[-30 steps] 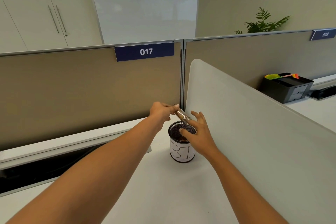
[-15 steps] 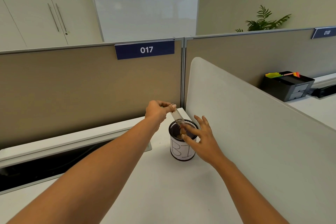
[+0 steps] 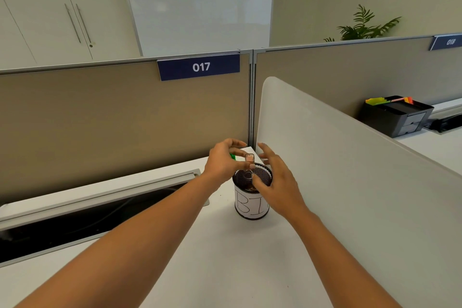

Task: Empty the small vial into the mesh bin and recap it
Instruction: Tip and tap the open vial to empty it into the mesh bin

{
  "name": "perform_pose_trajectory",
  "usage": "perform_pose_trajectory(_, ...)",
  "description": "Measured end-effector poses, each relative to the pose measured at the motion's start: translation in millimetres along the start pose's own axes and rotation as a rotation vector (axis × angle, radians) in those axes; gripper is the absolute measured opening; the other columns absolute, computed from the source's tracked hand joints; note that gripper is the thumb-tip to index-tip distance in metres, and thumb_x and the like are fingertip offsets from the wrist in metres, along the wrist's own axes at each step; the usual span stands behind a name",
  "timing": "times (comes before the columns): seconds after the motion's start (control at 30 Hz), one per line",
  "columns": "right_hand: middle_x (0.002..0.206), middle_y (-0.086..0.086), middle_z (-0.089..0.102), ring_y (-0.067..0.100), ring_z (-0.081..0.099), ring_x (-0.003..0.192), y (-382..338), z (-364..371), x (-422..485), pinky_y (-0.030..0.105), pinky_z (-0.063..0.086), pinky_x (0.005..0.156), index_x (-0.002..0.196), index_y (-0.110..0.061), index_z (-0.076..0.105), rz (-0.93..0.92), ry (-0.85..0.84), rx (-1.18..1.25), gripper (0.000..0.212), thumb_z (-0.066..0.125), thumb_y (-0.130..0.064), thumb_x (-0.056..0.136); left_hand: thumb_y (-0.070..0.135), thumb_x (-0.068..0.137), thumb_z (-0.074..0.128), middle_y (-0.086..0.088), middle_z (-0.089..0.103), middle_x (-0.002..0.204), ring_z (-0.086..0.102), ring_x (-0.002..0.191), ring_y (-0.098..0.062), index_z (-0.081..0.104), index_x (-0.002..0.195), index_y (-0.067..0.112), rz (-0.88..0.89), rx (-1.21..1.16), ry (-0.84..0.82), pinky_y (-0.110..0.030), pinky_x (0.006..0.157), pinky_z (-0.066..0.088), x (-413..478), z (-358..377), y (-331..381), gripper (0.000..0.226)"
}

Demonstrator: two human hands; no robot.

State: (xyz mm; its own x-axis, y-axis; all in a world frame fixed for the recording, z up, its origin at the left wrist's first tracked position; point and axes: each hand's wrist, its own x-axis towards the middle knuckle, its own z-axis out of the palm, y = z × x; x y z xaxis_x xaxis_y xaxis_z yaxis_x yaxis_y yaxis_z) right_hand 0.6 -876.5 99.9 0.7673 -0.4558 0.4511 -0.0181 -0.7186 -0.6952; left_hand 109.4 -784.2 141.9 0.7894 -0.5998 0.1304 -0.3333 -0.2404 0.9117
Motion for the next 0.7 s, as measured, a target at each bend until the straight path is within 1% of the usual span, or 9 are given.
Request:
perform_pose_trajectory(0.07,0.124,-0.004,0.053,0.014,0.044,0.114,0,2,0,0.035,0.048,0.086,0.129,-0.033,0.04,-0.053,0.001,-0.103,0.053,0.058,-0.022,0.081,0.01,0.064,0.082,-0.008,0.072,0.094,0.064,0.092,-0.019,0.059,0.104,0.012,0.004,0.008,-0.016,-0.03,0.083,0.046,0,2,-1,0.046)
perform_pose_trajectory(0.1,0.124,-0.002,0.054,0.017,0.044,0.115,0,2,1,0.035,0.048,0.086,0.127,-0.03,0.043,-0.068,0.022,-0.123,0.05,0.059,-0.023,0.081,0.011,0.066,0.081,-0.007,0.071,0.091,0.064,0.09,-0.019,0.059,0.103,0.013,-0.002,0.004,-0.018,-0.031,0.083,0.048,0,3,-2,0.042)
perform_pose_trajectory(0.17,0.126,-0.003,0.052,0.017,0.043,0.116,2,2,0,0.03,0.042,0.084,0.128,-0.027,0.041,-0.057,0.079,-0.095,0.051,0.06,-0.024,0.081,0.017,0.071,0.078,-0.005,0.068,0.086,0.063,0.084,-0.018,0.061,0.1,0.015,-0.029,-0.047,0.007,-0.028,0.073,0.05,1,4,-3,0.033)
perform_pose_trajectory(0.23,0.124,-0.002,0.052,0.017,0.044,0.115,4,3,-2,0.03,0.039,0.083,0.126,-0.021,0.042,-0.008,0.141,-0.043,0.05,0.062,-0.025,0.08,0.022,0.076,0.074,-0.007,0.068,0.088,0.057,0.074,-0.016,0.065,0.099,0.013,-0.061,-0.098,0.071,-0.022,0.055,0.044,3,3,-4,0.027)
perform_pose_trajectory(0.27,0.121,-0.002,0.054,0.017,0.046,0.112,6,3,-3,0.031,0.04,0.083,0.122,-0.018,0.044,0.015,0.174,-0.032,0.047,0.063,-0.026,0.079,0.023,0.078,0.071,-0.009,0.068,0.09,0.053,0.069,-0.015,0.066,0.1,0.011,-0.078,-0.111,0.106,-0.021,0.051,0.041,5,2,-5,0.025)
perform_pose_trajectory(0.37,0.11,0.001,0.057,0.017,0.048,0.103,9,4,-8,0.032,0.042,0.077,0.105,-0.015,0.052,0.016,0.272,-0.031,0.034,0.067,-0.027,0.077,0.027,0.083,0.066,-0.007,0.067,0.086,0.044,0.054,-0.014,0.07,0.099,0.009,-0.139,-0.128,0.195,-0.022,0.05,0.039,7,0,-7,0.025)
perform_pose_trajectory(0.47,0.106,0.003,0.058,0.016,0.046,0.1,8,7,-9,0.032,0.044,0.077,0.095,-0.017,0.059,-0.035,0.271,-0.024,0.023,0.068,-0.028,0.077,0.031,0.085,0.063,-0.005,0.067,0.085,0.043,0.054,-0.013,0.071,0.088,0.011,-0.217,-0.168,0.232,-0.022,0.046,0.032,7,0,-6,0.022)
perform_pose_trajectory(0.57,0.122,0.004,0.052,0.018,0.04,0.116,8,11,-8,0.029,0.037,0.09,0.105,-0.025,0.063,-0.055,0.179,0.001,0.029,0.068,-0.032,0.077,0.034,0.086,0.06,-0.006,0.066,0.086,0.042,0.054,-0.014,0.07,0.093,0.005,-0.287,-0.177,0.203,-0.024,0.048,0.03,7,1,-6,0.031)
perform_pose_trajectory(0.7,0.142,0.004,0.038,0.02,0.024,0.133,4,15,-4,0.038,0.03,0.102,0.123,-0.033,0.052,-0.027,0.077,-0.056,0.046,0.064,-0.04,0.079,0.032,0.087,0.06,-0.004,0.064,0.082,0.043,0.055,-0.012,0.068,0.097,0.003,-0.315,-0.196,0.171,-0.025,0.049,0.03,4,5,-3,0.032)
